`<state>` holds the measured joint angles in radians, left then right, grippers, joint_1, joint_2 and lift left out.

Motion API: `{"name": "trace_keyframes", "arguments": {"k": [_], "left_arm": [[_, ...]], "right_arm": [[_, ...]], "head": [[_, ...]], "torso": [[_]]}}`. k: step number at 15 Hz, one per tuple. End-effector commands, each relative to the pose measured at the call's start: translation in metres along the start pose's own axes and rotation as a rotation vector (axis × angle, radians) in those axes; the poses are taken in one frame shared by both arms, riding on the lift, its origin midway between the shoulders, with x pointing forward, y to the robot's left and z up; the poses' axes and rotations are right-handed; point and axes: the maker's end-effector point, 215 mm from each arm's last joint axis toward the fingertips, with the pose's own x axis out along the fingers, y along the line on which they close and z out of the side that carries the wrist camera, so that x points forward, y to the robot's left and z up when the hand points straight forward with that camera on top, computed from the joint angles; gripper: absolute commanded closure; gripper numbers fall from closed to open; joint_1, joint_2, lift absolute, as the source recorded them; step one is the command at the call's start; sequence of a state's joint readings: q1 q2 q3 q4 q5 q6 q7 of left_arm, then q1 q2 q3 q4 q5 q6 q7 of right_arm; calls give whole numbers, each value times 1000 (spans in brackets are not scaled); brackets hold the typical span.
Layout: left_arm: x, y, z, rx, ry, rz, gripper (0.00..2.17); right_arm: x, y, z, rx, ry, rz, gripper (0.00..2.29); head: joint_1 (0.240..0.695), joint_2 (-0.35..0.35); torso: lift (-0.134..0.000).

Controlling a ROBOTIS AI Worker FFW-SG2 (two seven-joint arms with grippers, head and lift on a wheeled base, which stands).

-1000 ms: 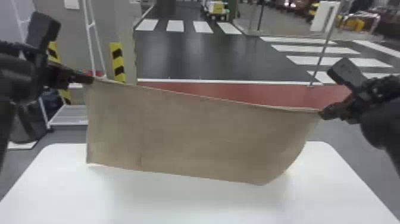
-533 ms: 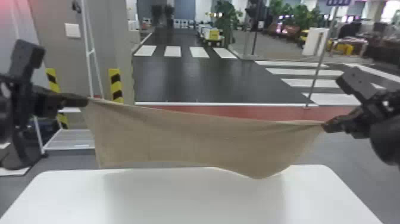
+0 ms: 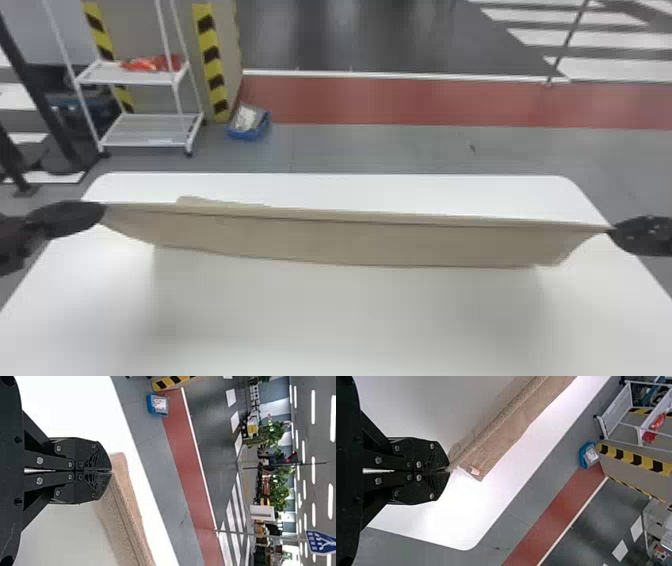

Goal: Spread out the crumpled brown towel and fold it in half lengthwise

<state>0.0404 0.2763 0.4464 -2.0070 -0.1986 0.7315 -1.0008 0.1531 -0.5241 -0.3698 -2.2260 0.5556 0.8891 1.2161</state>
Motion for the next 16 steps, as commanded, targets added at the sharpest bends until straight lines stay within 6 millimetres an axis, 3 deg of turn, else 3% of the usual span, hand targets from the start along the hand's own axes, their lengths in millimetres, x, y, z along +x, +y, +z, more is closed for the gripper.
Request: {"name": "trace_keyframes", "arguments": {"k": [1, 4, 7, 9, 11, 16], "left_arm": [[-19, -26, -43, 14, 28, -38, 1548], [-27, -49, -78, 42, 74, -109, 1548], [-37, -45, -85, 73, 116, -136, 1548], [-36, -36, -74, 89, 112, -135, 1548], [-23, -32, -64, 127, 131, -143, 1548], [40, -55, -56, 180, 194, -230, 1548]], "right_arm": [[-8, 34, -32, -28, 24, 70, 1629], [-4, 67, -43, -65, 18, 138, 1629], [-4, 80, -48, -76, 26, 193, 1629], [0, 80, -50, -81, 33, 205, 1629], [9, 78, -55, -73, 55, 223, 1629], [44, 77, -53, -53, 90, 239, 1629]], "head": [[695, -51], [695, -57], [695, -53], [695, -40], [695, -25], [695, -59]], "torso": [[-124], [-124], [-124], [-124], [-124], [-124]]}}
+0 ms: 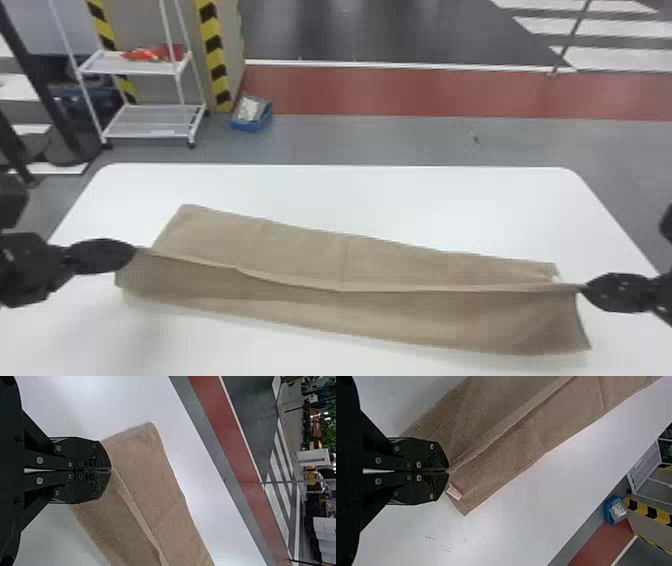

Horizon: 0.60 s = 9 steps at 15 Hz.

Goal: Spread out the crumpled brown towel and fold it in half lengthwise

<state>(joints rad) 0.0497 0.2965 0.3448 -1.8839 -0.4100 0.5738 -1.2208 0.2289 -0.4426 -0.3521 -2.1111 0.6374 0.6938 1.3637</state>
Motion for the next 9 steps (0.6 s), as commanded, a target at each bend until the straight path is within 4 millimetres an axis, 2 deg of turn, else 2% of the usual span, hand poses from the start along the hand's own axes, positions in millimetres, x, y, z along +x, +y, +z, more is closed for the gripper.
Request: {"name": "trace_keyframes", "arguments": {"k": [1, 4, 7, 9], "left_arm": [[27, -1, 12, 16, 21, -30, 1548], [50, 13, 26, 24, 48, -29, 1548], [59, 23, 37, 34, 61, -27, 1544], [56, 33, 50, 42, 50, -13, 1548]], "right_arm": [[14, -5, 6, 5, 13, 7, 1629], [25, -22, 5, 49, 34, -4, 1629], [35, -24, 1, 75, 42, 8, 1629], [33, -30, 2, 88, 31, 2, 1629]], "head": [[695, -67], [695, -83], [695, -98], [695, -99]], "torso": [[-124], [-124], [-124], [-124]]}}
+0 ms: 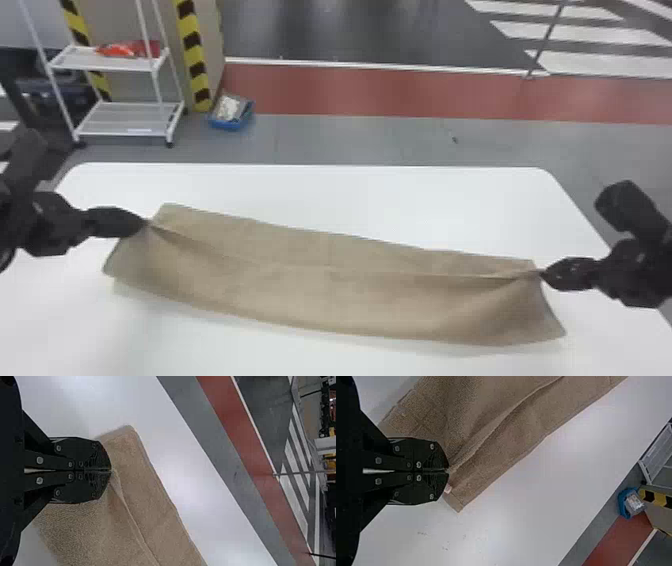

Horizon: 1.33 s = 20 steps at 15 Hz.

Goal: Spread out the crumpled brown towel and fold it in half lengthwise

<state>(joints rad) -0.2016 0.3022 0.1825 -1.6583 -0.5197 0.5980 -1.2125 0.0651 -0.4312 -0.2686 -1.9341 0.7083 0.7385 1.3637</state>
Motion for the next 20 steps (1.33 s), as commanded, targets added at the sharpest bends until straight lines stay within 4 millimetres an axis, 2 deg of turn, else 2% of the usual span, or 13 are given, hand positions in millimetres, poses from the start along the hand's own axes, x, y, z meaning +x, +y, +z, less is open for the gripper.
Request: {"name": "trace_keyframes", "arguments": {"k": [1, 4, 6, 9, 14, 20], "left_arm": [[-8, 16, 15, 7, -9, 23, 1548], [-12, 30, 22, 19, -3, 48, 1548], [0, 24, 18, 19, 19, 23, 1548], [17, 22, 16, 15, 47, 1, 1548], [29, 32, 22, 24, 78, 6, 1548], [40, 23, 27, 46, 88, -6, 1544]], "right_arm": [[-4, -10, -1, 22, -9, -10, 1629], [-3, -16, -15, 54, 3, -12, 1629], [2, -15, -20, 64, 14, -5, 1629], [3, -17, -15, 65, 10, -10, 1629], [4, -18, -11, 73, -1, -11, 1629], [10, -11, -1, 94, -30, 8, 1629]], "head": [[695, -99], [695, -100], [695, -103], [695, -114], [695, -117], [695, -115]], "torso": [[-124], [-124], [-124], [-124], [-124], [-124]]}}
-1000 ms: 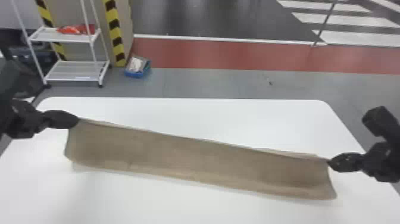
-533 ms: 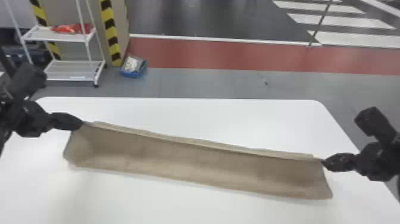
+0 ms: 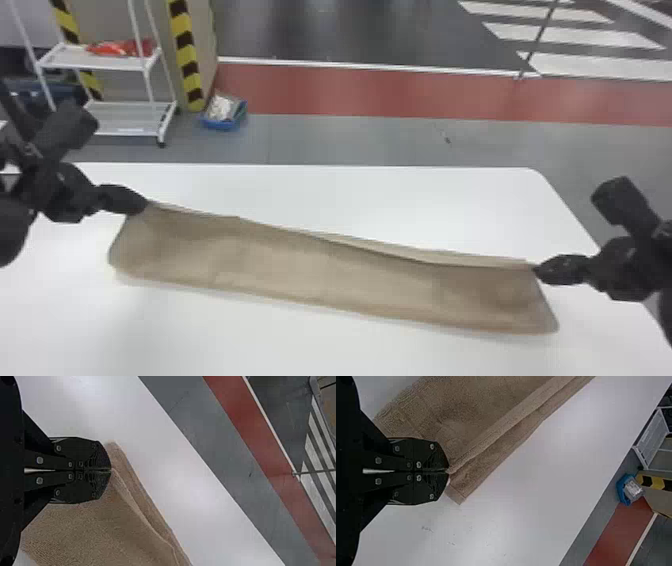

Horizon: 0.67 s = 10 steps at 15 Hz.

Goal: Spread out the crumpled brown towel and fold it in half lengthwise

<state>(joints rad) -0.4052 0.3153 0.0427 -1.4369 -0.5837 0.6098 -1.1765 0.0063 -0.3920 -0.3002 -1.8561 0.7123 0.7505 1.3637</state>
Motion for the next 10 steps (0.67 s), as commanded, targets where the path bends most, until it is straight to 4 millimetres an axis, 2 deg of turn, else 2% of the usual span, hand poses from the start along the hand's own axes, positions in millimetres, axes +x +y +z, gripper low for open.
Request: {"name": "trace_keyframes", "arguments": {"k": [1, 6, 9, 10], "left_arm": [[4, -2, 3, 8, 6, 1, 1544], [5, 4, -2, -6, 19, 1, 1544], [-7, 13, -5, 2, 21, 0, 1544], [-17, 20, -7, 2, 17, -2, 1544]], "right_arm": [[1, 2, 4, 12, -19, 12, 1629], [-4, -6, 0, 47, -35, 7, 1629], [-14, -15, -6, 72, -54, -7, 1629], [-18, -16, -10, 83, -58, -8, 1629]], "head": [[695, -115], [695, -115], [695, -119], [695, -121]], "torso": [[-124], [-124], [-124], [-124]]}}
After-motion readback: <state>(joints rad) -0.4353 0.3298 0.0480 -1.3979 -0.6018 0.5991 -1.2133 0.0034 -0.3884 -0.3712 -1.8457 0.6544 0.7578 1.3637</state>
